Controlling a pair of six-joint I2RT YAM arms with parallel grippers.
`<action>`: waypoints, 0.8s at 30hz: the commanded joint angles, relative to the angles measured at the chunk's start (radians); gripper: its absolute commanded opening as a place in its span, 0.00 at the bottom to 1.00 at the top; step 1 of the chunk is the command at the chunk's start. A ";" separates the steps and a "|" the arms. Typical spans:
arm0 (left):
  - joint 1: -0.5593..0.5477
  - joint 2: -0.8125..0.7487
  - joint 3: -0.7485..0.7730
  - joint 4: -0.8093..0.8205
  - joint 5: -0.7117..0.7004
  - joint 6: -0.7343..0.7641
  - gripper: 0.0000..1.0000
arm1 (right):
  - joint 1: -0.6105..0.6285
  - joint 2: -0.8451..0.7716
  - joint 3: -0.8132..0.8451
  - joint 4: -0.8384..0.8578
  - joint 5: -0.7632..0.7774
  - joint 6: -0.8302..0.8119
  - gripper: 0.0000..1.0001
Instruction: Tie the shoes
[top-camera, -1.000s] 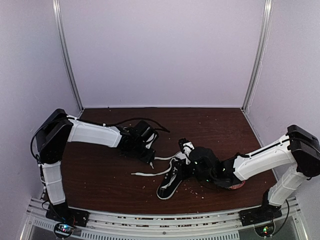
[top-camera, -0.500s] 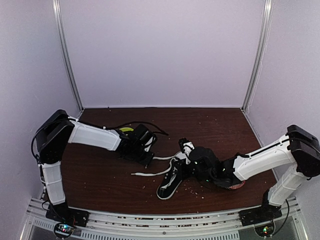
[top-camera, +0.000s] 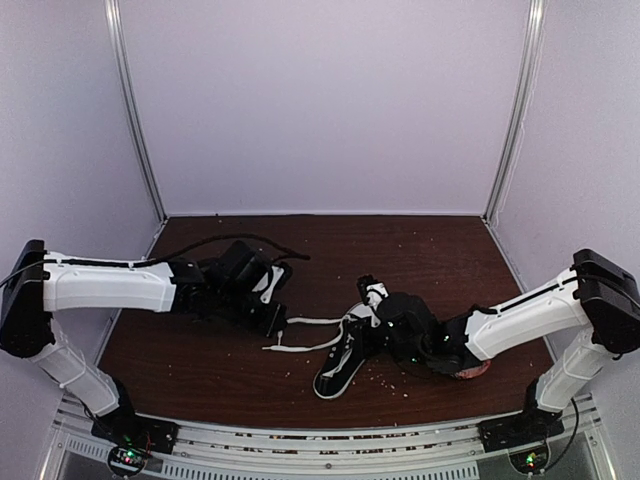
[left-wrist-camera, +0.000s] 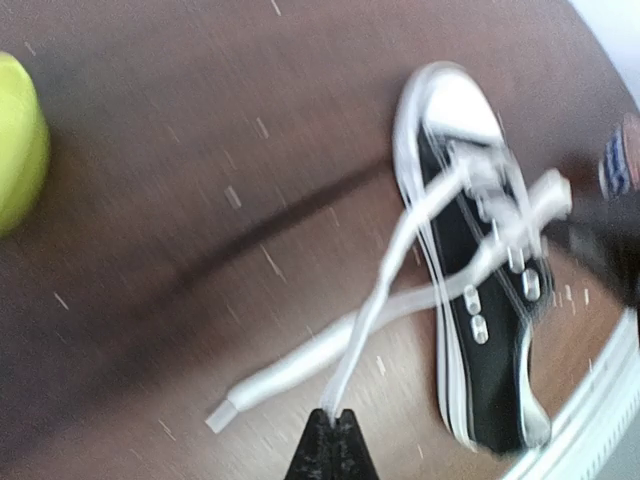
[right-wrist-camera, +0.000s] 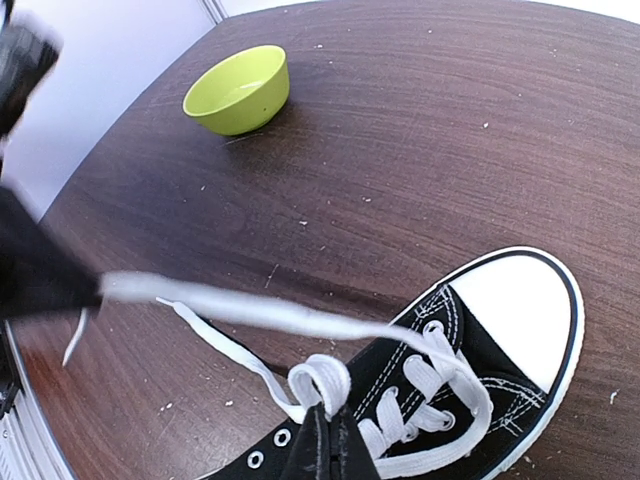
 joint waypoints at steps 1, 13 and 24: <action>-0.104 -0.074 -0.068 -0.046 0.178 -0.114 0.00 | -0.008 0.012 0.027 0.006 0.001 0.011 0.00; -0.300 0.026 0.127 0.112 0.323 -0.197 0.00 | -0.013 0.009 0.031 -0.001 -0.018 0.018 0.00; -0.313 0.096 0.133 0.043 0.225 -0.122 0.51 | -0.015 -0.002 0.021 0.008 -0.019 0.014 0.00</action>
